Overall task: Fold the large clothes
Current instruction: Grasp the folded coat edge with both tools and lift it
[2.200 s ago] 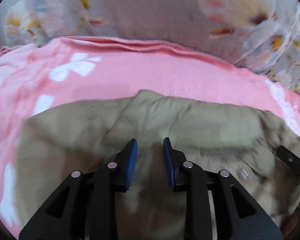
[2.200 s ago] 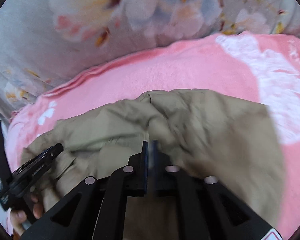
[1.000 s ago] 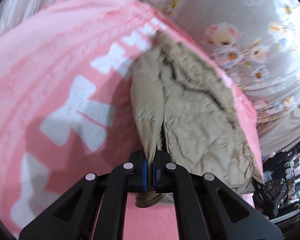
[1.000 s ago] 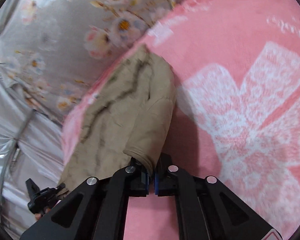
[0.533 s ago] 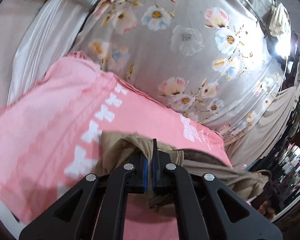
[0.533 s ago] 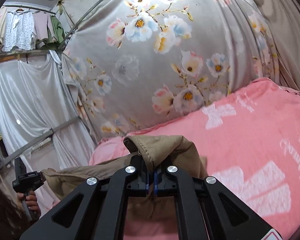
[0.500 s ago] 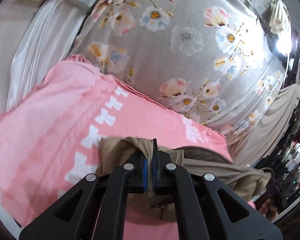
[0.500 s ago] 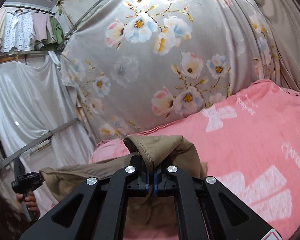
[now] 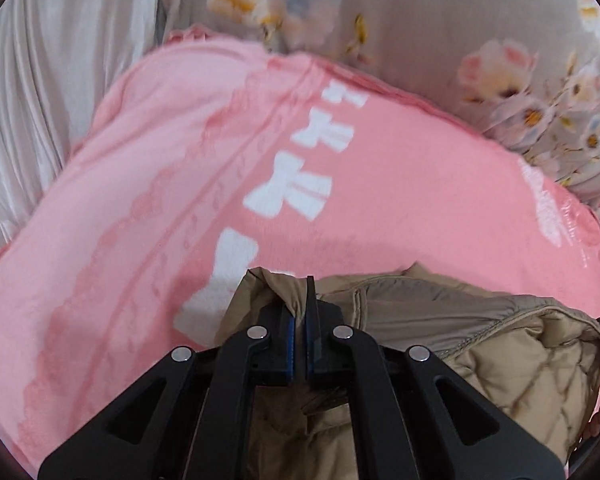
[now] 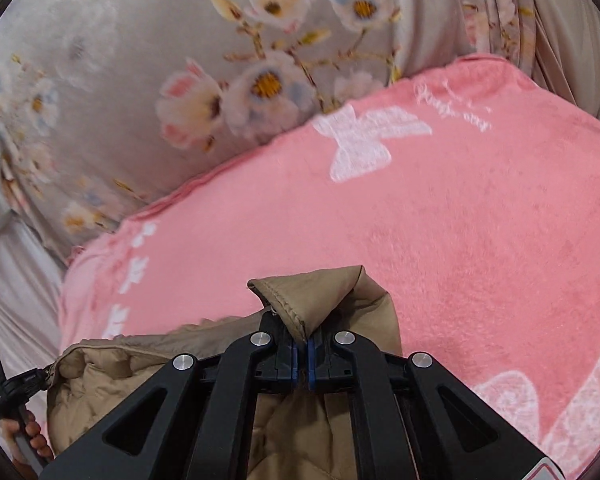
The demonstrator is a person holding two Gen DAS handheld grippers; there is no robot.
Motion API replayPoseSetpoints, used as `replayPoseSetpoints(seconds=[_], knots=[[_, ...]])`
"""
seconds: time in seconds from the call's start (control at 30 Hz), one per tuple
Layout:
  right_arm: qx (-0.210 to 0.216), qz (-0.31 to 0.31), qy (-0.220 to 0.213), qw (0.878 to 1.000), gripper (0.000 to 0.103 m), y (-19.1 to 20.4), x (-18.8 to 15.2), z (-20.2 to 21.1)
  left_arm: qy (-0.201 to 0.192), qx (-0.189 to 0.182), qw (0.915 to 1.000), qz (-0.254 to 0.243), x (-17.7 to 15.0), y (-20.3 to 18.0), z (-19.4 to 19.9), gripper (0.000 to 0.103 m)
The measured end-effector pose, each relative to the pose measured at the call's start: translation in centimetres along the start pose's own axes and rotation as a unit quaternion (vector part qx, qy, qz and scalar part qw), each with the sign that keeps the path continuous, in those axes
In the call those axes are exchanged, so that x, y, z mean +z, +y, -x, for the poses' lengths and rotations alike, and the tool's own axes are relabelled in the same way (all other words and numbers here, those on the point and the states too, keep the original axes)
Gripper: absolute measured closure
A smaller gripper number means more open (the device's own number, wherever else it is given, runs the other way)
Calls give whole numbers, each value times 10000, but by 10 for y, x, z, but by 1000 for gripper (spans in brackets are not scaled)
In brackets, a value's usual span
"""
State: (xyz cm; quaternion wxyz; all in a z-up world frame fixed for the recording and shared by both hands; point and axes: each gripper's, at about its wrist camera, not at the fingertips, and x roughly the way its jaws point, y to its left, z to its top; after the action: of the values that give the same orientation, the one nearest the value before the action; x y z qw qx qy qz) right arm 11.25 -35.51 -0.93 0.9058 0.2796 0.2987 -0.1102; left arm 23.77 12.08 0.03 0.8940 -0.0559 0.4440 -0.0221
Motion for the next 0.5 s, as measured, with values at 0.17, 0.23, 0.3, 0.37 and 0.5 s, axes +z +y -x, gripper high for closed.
replayPoseSetpoints(seconds=[0.17,0.23,0.3,0.37,0.5], knots=[[-247,146,300,9991,100,-3,-19,-27,167,71,9998,-63,-13,-4,-33,99],[-297,183,387,9986,100,-3,-28,-38,182,61,9998,-70,-17,-5,-40,98],[-280,121,465,9985,101,-8,-35,-46,134,7,9999,-46,-22,-4,-45,98],[-237,37,559,9981,101,-12,-37,-53,55,6,10000,-47,-25,-5,-47,98],[-84,-134,675,9976,101,-19,-42,-60,-77,-18,10000,-21,-31,-5,-51,97]])
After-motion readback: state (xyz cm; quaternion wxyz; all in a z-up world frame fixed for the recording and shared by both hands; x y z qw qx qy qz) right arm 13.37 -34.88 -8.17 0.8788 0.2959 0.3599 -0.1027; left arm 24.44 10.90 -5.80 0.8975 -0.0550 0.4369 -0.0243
